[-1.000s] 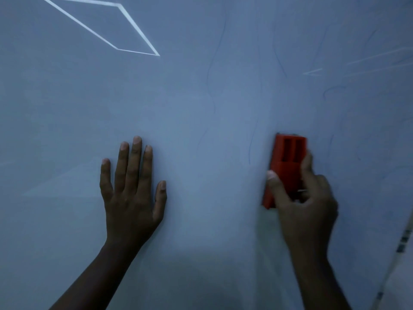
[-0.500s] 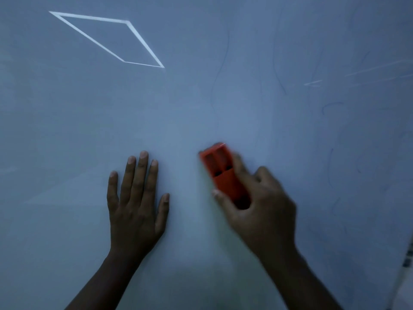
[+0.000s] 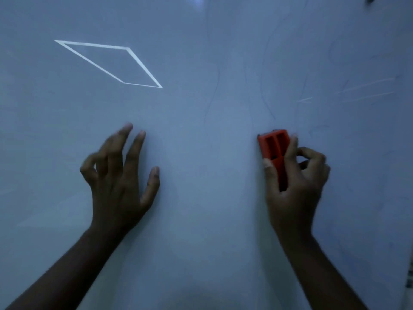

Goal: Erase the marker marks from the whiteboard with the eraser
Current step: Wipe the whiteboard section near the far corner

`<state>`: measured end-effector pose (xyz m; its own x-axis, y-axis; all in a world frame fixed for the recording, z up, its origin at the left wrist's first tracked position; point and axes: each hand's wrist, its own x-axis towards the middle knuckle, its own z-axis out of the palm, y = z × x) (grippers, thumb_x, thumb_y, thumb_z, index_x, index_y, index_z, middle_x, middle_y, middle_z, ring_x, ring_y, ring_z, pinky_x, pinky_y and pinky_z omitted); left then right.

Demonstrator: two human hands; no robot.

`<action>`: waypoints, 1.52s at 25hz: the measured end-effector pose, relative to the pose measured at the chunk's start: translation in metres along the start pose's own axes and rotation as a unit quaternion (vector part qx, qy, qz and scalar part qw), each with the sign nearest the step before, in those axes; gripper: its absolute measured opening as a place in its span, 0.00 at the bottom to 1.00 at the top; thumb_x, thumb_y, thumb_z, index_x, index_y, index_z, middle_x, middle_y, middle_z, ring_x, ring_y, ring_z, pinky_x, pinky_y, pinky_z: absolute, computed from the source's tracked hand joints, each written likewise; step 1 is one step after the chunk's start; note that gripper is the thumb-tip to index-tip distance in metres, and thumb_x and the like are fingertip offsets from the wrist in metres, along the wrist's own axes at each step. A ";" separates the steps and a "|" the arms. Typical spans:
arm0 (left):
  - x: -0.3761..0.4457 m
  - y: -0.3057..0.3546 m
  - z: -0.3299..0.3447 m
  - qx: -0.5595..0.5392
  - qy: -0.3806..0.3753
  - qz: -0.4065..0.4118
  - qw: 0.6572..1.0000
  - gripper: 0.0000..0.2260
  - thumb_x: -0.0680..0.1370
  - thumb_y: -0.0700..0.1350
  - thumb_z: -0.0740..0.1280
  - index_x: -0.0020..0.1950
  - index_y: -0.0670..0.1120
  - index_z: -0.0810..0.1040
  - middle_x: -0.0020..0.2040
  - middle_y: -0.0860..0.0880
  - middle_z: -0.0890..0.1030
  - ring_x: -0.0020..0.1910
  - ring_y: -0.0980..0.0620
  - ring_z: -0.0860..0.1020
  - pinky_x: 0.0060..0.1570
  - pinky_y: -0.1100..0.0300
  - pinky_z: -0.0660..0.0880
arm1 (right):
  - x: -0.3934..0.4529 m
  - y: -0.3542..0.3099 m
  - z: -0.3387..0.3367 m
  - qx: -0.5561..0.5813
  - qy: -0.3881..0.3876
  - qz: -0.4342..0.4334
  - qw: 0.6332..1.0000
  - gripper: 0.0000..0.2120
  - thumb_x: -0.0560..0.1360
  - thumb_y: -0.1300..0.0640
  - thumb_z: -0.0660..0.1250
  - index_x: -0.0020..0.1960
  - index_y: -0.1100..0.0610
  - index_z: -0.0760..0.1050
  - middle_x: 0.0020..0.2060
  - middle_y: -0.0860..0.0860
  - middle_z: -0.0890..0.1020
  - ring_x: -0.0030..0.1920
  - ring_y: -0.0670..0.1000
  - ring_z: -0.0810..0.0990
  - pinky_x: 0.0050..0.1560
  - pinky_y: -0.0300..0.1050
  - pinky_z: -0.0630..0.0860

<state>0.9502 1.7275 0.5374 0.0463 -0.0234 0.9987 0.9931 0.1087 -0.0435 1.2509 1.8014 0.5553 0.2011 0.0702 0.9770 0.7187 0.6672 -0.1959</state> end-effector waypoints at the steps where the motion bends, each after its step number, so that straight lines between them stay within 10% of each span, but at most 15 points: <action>1: 0.016 -0.004 0.001 -0.003 0.003 0.001 1.000 0.29 0.84 0.54 0.61 0.83 0.42 0.65 0.84 0.40 0.62 0.82 0.40 0.62 0.71 0.40 0.59 | -0.005 -0.012 0.010 0.017 0.006 -0.027 0.999 0.28 0.83 0.47 0.65 0.77 0.61 0.70 0.57 0.61 0.75 0.52 0.60 0.71 0.54 0.58 0.74; 10: 0.033 -0.009 0.008 0.002 -0.029 0.021 0.999 0.31 0.86 0.53 0.55 0.87 0.43 0.55 0.87 0.42 0.53 0.87 0.44 0.52 0.82 0.37 0.50 | -0.024 -0.051 0.045 0.052 -0.050 -0.392 0.917 0.26 0.80 0.44 0.71 0.73 0.56 0.76 0.53 0.56 0.83 0.49 0.57 0.79 0.45 0.54 0.75; 22: 0.034 -0.005 0.009 0.012 -0.016 0.020 1.000 0.30 0.86 0.52 0.55 0.86 0.43 0.57 0.87 0.42 0.54 0.86 0.43 0.54 0.82 0.35 0.53 | 0.116 0.000 0.039 0.036 0.153 -0.062 0.986 0.26 0.82 0.45 0.69 0.76 0.55 0.73 0.51 0.60 0.77 0.50 0.58 0.75 0.51 0.58 0.79; 29: 0.062 -0.013 0.003 -0.025 0.004 0.015 1.000 0.31 0.84 0.54 0.58 0.85 0.43 0.61 0.87 0.42 0.55 0.86 0.43 0.52 0.81 0.34 0.51 | 0.011 -0.050 0.044 0.067 -0.069 -0.386 0.918 0.25 0.83 0.47 0.66 0.75 0.59 0.73 0.52 0.59 0.79 0.47 0.60 0.77 0.45 0.56 0.74; 38: 0.192 -0.027 0.017 0.002 0.036 0.062 0.997 0.30 0.86 0.55 0.54 0.86 0.44 0.59 0.87 0.44 0.53 0.87 0.45 0.50 0.82 0.36 0.47 | 0.122 -0.039 0.049 0.045 0.025 -0.387 0.921 0.19 0.83 0.45 0.68 0.70 0.53 0.80 0.53 0.58 0.83 0.48 0.60 0.80 0.46 0.56 0.76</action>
<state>0.9307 1.7366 0.7303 0.1762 -0.0798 0.9811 0.9788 0.1200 -0.1660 1.2149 1.8204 0.6858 -0.3162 -0.4845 0.8156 0.6028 0.5613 0.5671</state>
